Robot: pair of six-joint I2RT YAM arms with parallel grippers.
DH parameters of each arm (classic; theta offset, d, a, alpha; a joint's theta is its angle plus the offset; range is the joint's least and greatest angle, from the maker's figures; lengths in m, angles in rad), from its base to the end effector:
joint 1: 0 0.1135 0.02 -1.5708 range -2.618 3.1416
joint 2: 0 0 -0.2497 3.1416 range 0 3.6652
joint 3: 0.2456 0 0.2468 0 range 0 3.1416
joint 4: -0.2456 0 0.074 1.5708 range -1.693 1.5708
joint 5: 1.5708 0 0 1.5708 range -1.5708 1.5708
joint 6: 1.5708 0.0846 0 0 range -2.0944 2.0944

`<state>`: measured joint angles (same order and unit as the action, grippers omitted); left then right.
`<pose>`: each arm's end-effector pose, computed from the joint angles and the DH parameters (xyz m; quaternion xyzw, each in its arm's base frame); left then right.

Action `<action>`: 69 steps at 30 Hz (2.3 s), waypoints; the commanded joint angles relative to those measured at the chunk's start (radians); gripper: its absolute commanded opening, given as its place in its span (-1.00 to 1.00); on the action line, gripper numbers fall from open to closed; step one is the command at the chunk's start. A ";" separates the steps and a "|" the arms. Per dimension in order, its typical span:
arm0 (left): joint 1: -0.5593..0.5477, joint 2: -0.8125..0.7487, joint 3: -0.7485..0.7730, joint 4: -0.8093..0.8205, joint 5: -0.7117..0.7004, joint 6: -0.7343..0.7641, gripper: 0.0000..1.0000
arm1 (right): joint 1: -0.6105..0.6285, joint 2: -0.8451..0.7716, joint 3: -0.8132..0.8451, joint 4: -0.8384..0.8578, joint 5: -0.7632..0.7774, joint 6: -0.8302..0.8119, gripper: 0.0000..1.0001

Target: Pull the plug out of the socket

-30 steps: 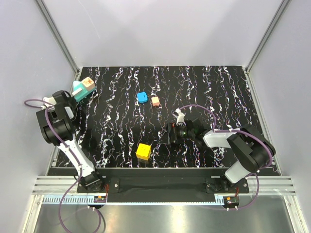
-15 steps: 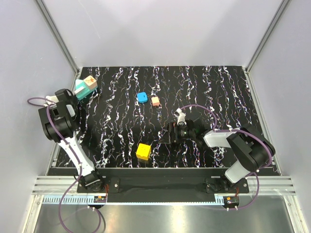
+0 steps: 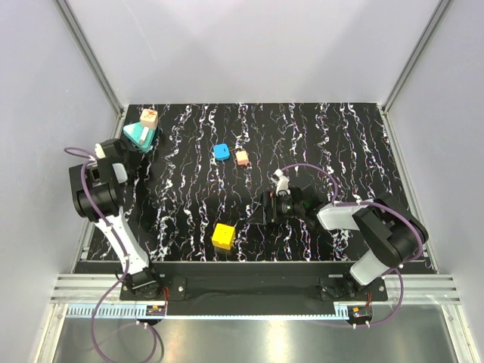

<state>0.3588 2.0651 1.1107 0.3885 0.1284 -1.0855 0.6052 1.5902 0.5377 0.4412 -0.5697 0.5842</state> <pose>0.4337 0.1511 0.0880 -0.5549 0.6767 -0.2234 0.4292 0.2327 0.2165 0.1016 -0.1386 0.8500 0.4547 0.2272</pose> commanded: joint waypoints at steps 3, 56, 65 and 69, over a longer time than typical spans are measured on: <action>0.023 -0.249 -0.190 0.010 0.017 0.071 -0.28 | -0.010 0.001 -0.015 0.007 -0.013 -0.001 0.99; 0.040 0.199 0.132 0.285 0.050 -0.034 -0.88 | -0.021 0.028 -0.013 0.030 -0.030 0.009 0.99; 0.019 -0.014 -0.169 0.417 0.059 -0.053 -1.00 | -0.021 0.011 -0.031 0.048 -0.033 0.008 0.99; -0.020 -0.156 -0.260 0.379 0.088 -0.044 -1.00 | -0.021 0.014 -0.033 0.053 -0.035 0.009 0.99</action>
<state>0.3748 2.0312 0.9009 0.7559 0.1776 -1.1568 0.5934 1.6043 0.5209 0.4938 -0.5999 0.6003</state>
